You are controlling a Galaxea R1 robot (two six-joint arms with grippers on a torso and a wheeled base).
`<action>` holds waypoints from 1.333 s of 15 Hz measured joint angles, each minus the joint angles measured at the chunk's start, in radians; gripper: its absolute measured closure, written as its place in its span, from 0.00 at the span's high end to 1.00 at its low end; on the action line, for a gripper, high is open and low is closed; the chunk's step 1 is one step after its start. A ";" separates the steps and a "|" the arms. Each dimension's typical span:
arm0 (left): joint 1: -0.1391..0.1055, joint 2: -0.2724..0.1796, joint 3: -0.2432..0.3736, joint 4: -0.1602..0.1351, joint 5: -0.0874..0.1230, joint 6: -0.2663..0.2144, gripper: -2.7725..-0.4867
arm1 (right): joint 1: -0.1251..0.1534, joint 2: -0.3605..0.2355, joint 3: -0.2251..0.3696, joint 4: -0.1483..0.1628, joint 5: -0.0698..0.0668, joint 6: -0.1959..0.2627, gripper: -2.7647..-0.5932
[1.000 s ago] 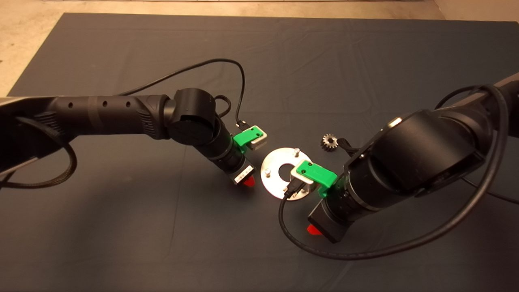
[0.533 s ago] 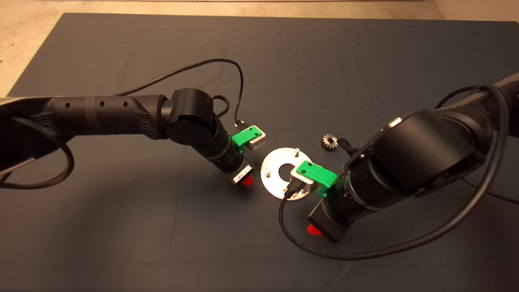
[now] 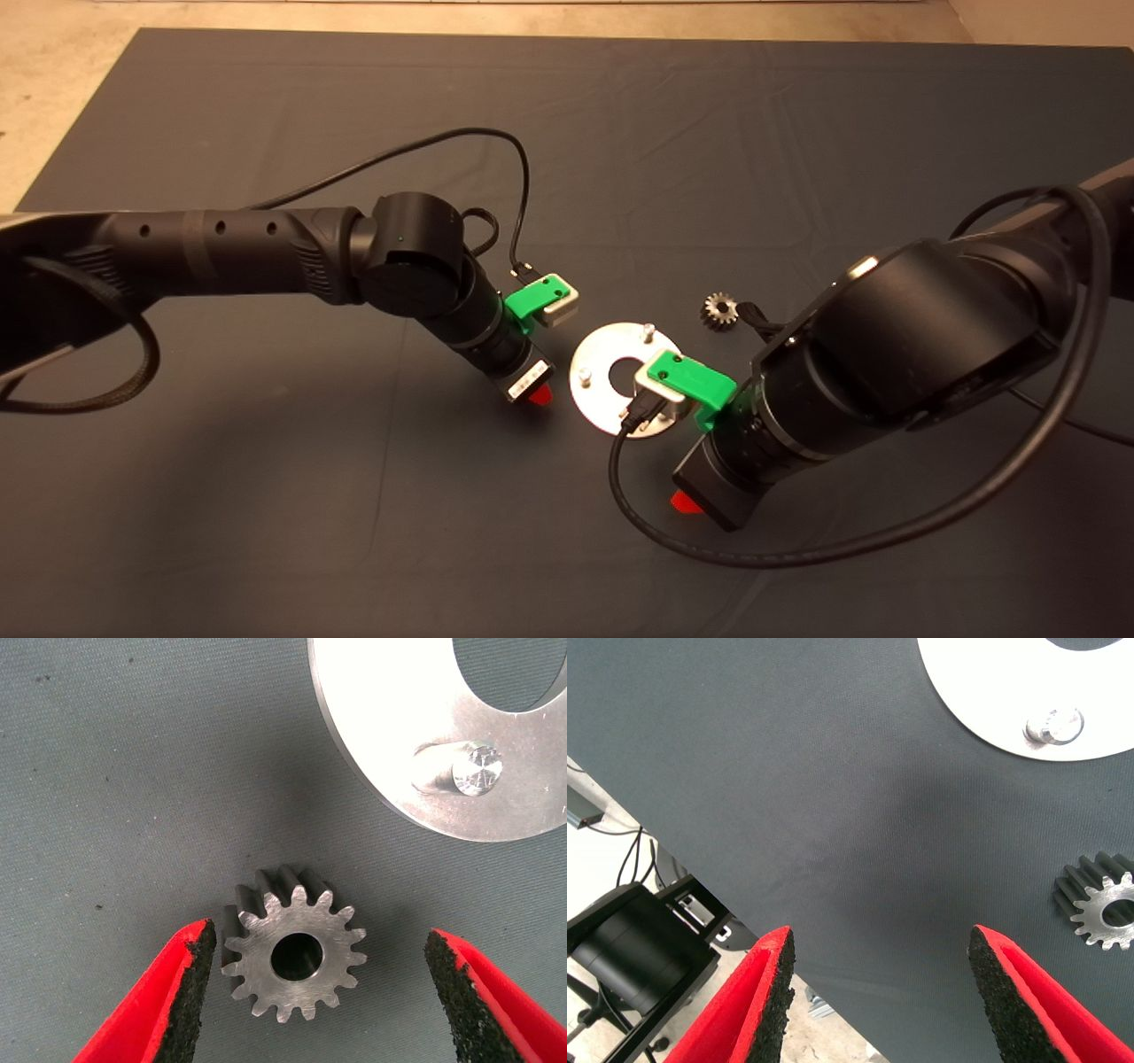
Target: Install three planetary gears onto the carrier pins
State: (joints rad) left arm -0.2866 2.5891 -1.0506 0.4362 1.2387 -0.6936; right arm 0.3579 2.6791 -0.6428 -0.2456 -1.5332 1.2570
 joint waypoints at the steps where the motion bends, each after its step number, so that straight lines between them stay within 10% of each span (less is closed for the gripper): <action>1: 0.002 -0.006 0.000 0.000 -0.001 0.000 0.51 | 0.000 0.000 0.000 0.000 0.000 0.000 0.39; 20: 0.037 -0.016 0.002 0.001 -0.017 0.003 0.45 | 0.000 0.000 0.000 0.000 0.000 0.000 0.39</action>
State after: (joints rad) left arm -0.2496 2.5736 -1.0487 0.4368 1.2219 -0.6909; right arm 0.3579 2.6791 -0.6428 -0.2453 -1.5333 1.2570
